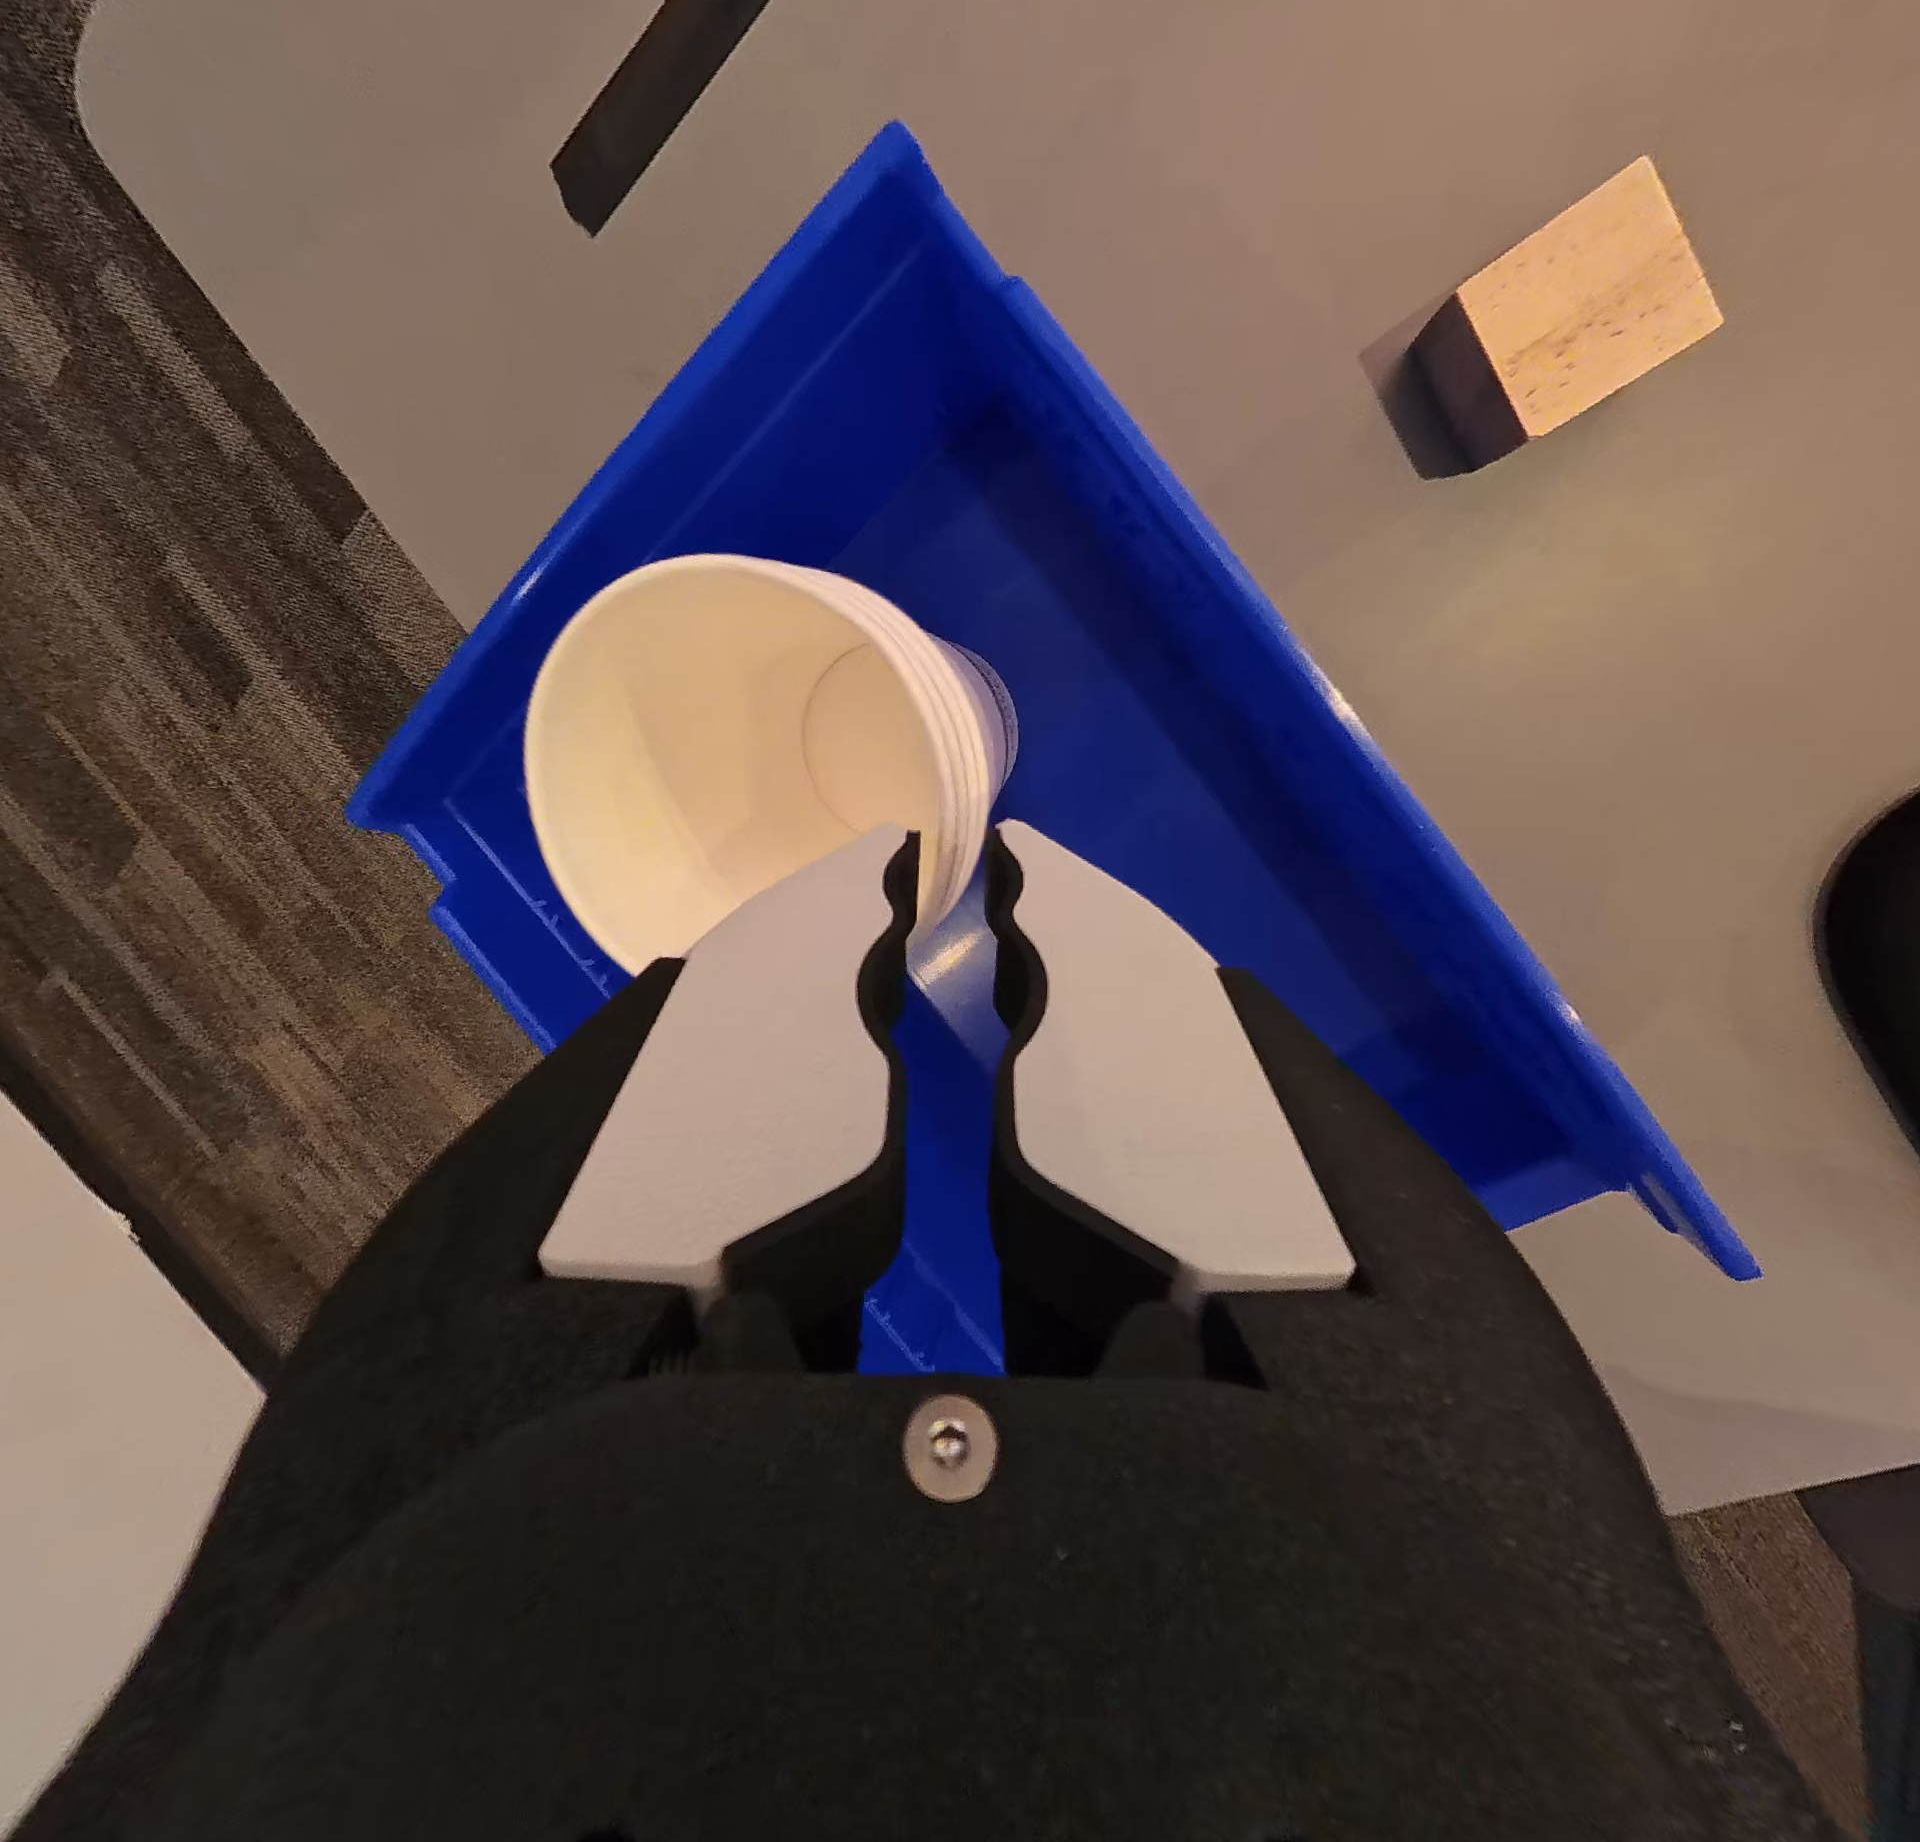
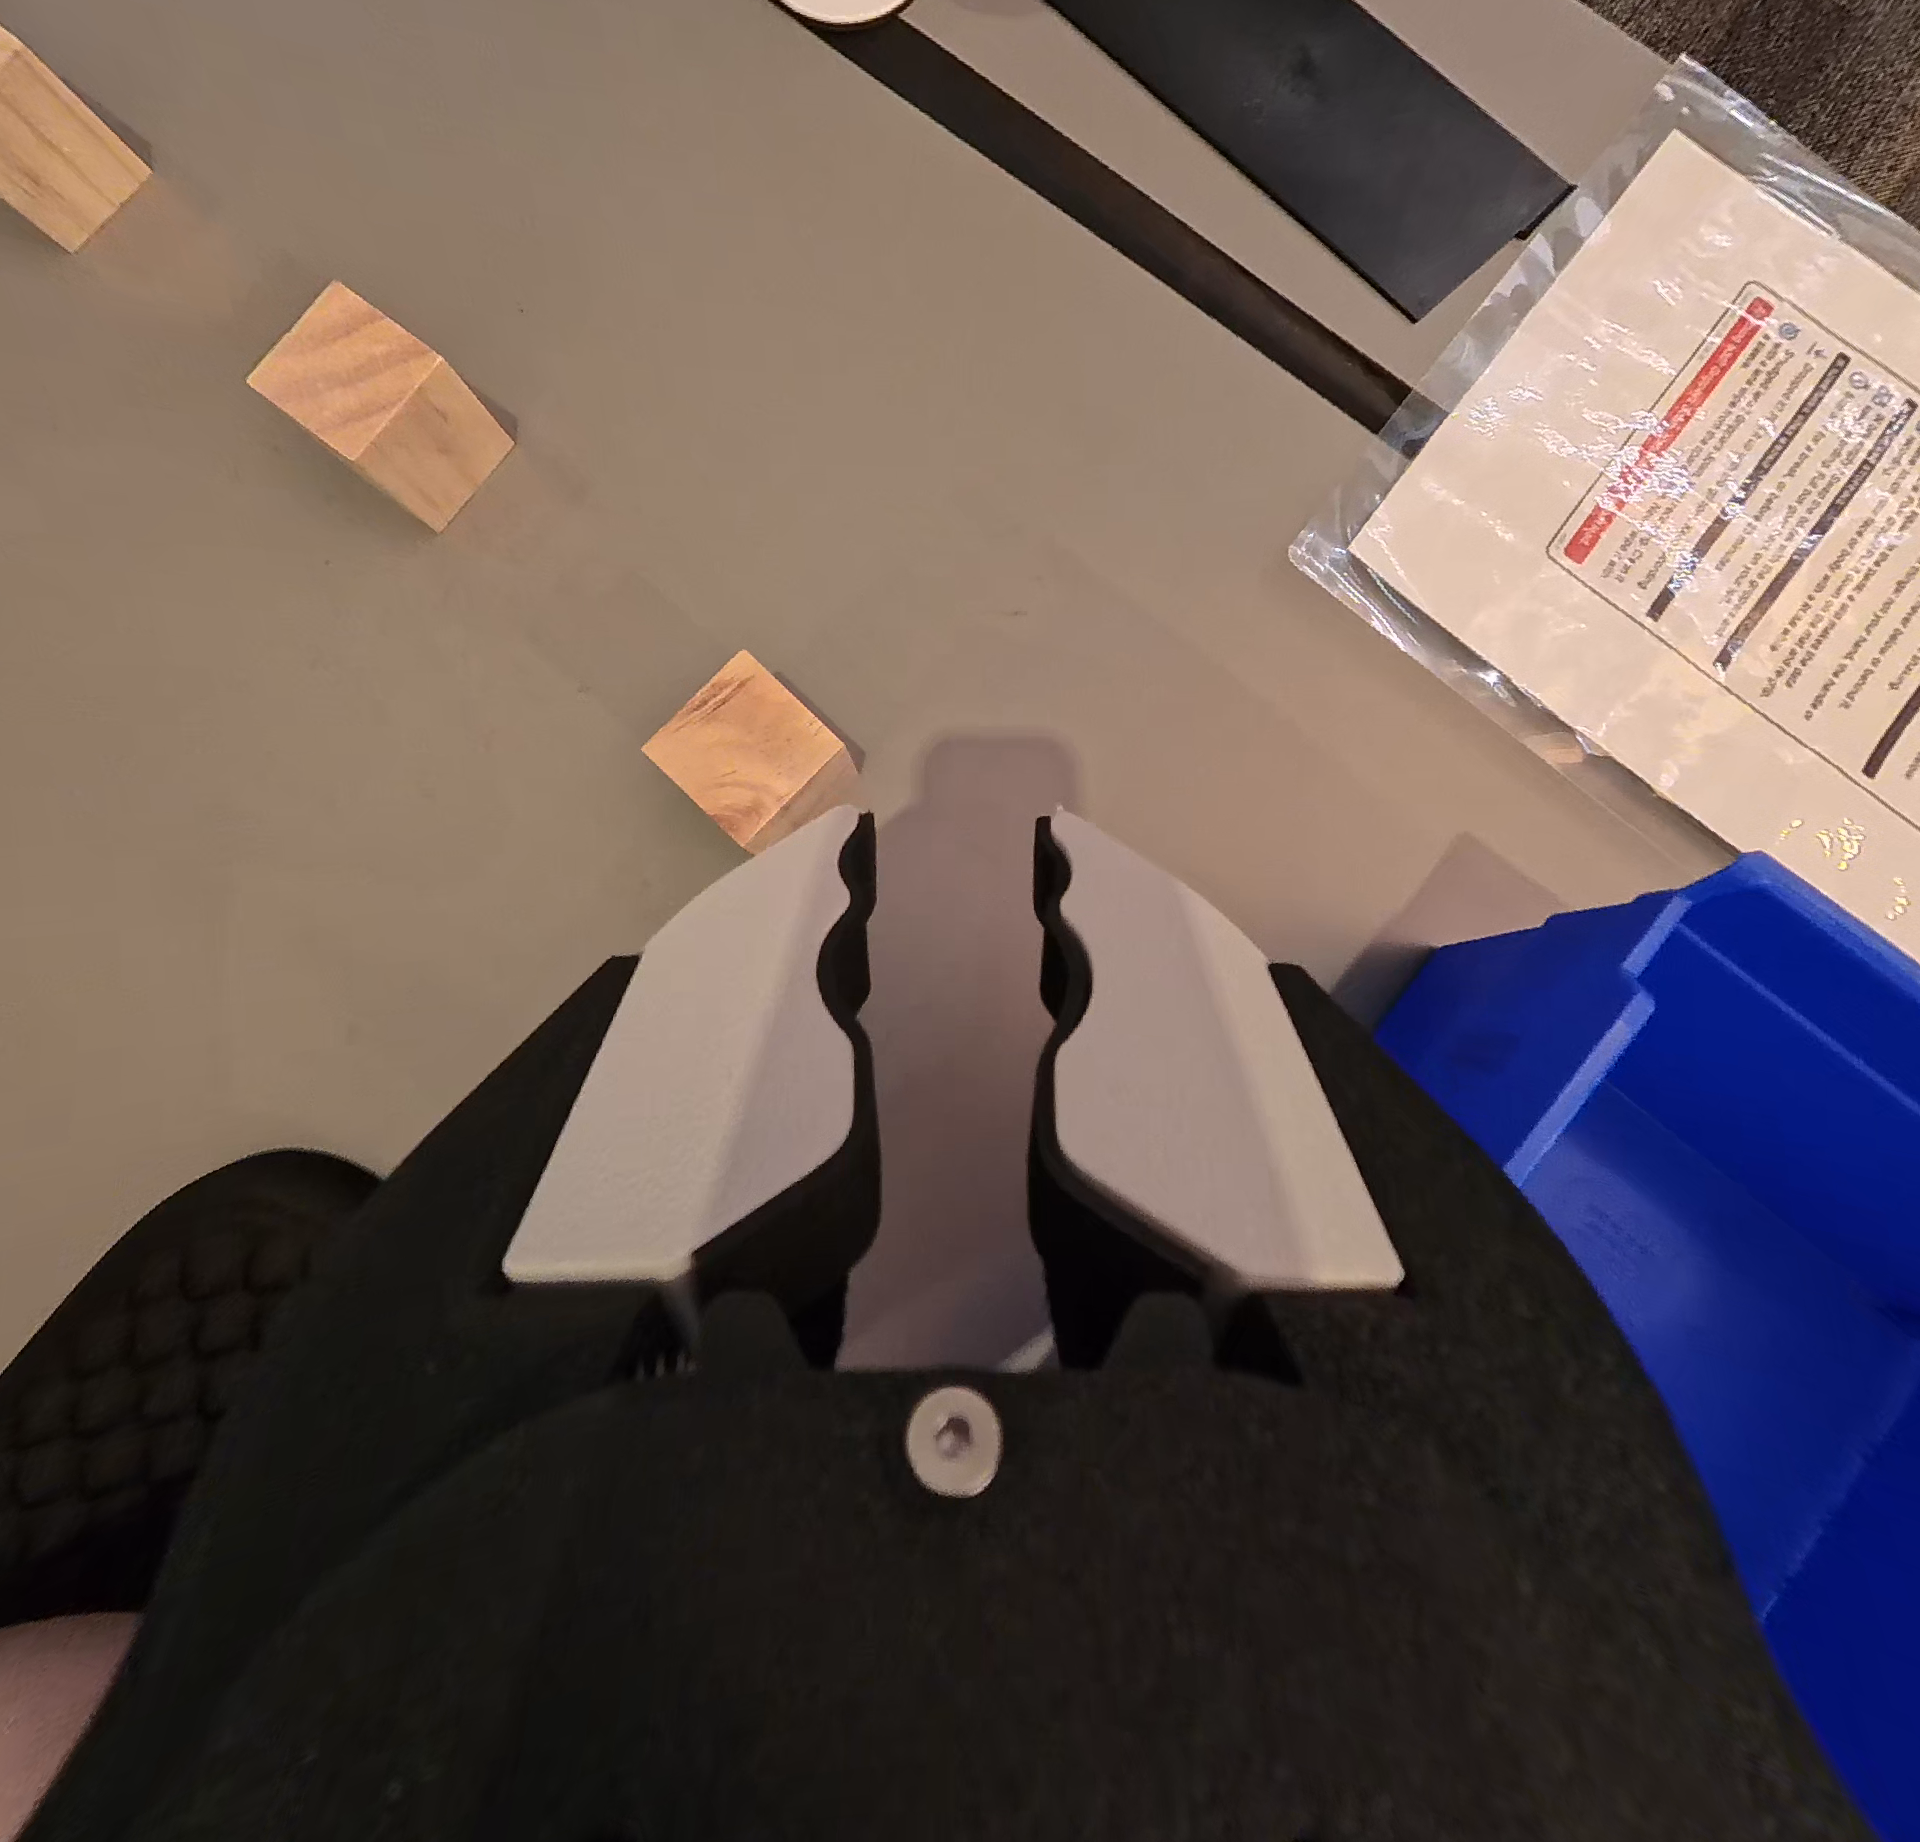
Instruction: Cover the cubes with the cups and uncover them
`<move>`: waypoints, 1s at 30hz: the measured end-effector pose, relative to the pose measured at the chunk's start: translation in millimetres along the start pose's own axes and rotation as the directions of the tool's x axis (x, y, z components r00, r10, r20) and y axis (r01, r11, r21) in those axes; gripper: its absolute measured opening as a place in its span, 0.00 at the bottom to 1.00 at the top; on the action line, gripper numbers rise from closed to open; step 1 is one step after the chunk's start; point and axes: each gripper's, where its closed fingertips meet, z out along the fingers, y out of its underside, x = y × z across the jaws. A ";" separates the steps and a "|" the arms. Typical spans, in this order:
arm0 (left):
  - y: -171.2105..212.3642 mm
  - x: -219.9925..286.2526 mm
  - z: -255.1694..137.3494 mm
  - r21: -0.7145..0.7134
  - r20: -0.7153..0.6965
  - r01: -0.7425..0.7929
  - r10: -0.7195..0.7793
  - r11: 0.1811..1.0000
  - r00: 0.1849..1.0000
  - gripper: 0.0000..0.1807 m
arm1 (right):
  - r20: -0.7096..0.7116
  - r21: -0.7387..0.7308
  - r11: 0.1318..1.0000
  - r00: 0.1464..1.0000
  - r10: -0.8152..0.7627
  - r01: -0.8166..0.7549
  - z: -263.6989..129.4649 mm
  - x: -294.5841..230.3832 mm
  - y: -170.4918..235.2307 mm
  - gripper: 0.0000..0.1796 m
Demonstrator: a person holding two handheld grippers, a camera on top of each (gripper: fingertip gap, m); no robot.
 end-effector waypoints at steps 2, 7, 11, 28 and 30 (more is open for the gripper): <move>2.3 2.6 1.7 -0.011 -0.024 0.011 -0.011 1.000 1.000 0.05 | 0.003 -0.004 1.000 1.000 -0.004 0.004 0.8 -1.0 0.5 0.16; 3.2 1.4 4.5 -0.019 -0.032 0.022 -0.023 1.000 0.999 0.04 | 0.005 -0.012 1.000 1.000 -0.004 0.004 1.7 -1.4 1.8 0.16; 2.6 2.7 7.1 -0.027 -0.033 0.011 -0.012 1.000 0.999 0.03 | 0.009 -0.014 1.000 1.000 -0.005 0.005 2.2 -1.7 2.0 0.16; -2.9 10.1 3.7 -0.015 -0.061 0.002 -0.003 1.000 0.998 0.02 | 0.023 -0.029 1.000 1.000 0.001 -0.001 5.6 -2.9 3.5 0.16; -3.9 10.9 2.0 -0.012 -0.063 -0.002 0.001 1.000 0.998 0.02 | 0.023 -0.034 0.999 1.000 -0.001 0.001 6.0 -3.3 4.2 0.16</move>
